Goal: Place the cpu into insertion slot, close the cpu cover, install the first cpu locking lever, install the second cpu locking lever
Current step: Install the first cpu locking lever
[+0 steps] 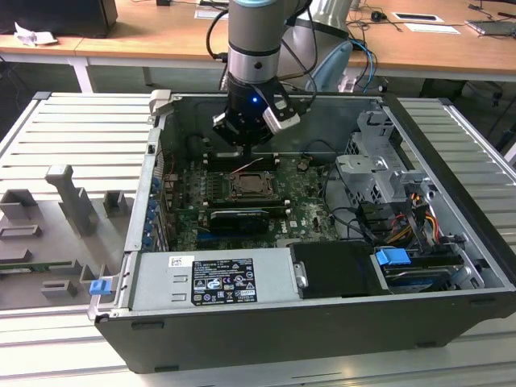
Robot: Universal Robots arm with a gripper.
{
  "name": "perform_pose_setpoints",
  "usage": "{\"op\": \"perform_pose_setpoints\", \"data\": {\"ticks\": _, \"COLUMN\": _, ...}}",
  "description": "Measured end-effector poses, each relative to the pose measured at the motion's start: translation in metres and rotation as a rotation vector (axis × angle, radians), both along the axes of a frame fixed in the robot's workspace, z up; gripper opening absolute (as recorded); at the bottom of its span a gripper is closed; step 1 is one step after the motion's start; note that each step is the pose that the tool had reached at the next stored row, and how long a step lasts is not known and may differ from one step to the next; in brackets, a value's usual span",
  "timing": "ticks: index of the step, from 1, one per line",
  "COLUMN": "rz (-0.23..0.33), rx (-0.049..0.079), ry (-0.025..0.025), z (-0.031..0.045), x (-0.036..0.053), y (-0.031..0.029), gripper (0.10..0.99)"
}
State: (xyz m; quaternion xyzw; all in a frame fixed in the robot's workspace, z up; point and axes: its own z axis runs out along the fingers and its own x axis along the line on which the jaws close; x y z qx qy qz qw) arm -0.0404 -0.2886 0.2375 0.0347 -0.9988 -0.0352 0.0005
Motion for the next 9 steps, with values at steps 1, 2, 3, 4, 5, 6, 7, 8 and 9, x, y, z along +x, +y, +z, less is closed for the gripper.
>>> {"op": "perform_pose_setpoints", "data": {"ticks": 1, "rz": 0.000, "rx": 0.010, "ry": -0.0002, "z": -0.0003, "x": 0.0001, "y": 0.0000, "gripper": 0.106}}
{"op": "perform_pose_setpoints", "data": {"ticks": 2, "rz": 0.000, "rx": 0.014, "ry": -0.0007, "z": -0.0015, "x": 0.0004, "y": 0.0001, "gripper": 0.106}}
{"op": "perform_pose_setpoints", "data": {"ticks": 3, "rz": 0.000, "rx": 0.014, "ry": -0.0005, "z": -0.0023, "x": 0.0008, "y": 0.0001, "gripper": 0.106}}
{"op": "perform_pose_setpoints", "data": {"ticks": 4, "rz": 0.000, "rx": 0.014, "ry": -0.0003, "z": -0.0029, "x": 0.0012, "y": 0.0000, "gripper": 0.106}}
{"op": "perform_pose_setpoints", "data": {"ticks": 5, "rz": 0.000, "rx": 0.014, "ry": -0.0003, "z": -0.0037, "x": 0.0025, "y": 0.0001, "gripper": 0.106}}
{"op": "perform_pose_setpoints", "data": {"ticks": 6, "rz": 0.000, "rx": 0.014, "ry": -0.0003, "z": -0.0040, "x": 0.0035, "y": 0.0002, "gripper": 0.106}}
{"op": "perform_pose_setpoints", "data": {"ticks": 7, "rz": 0.000, "rx": 0.014, "ry": -0.0003, "z": -0.0042, "x": 0.0045, "y": 0.0002, "gripper": 0.106}}
{"op": "perform_pose_setpoints", "data": {"ticks": 8, "rz": 0.000, "rx": 0.014, "ry": -0.0002, "z": -0.0043, "x": 0.0057, "y": 0.0003, "gripper": 0.106}}
{"op": "perform_pose_setpoints", "data": {"ticks": 9, "rz": 0.000, "rx": 0.014, "ry": -0.0003, "z": -0.0044, "x": 0.0060, "y": 0.0003, "gripper": 0.106}}
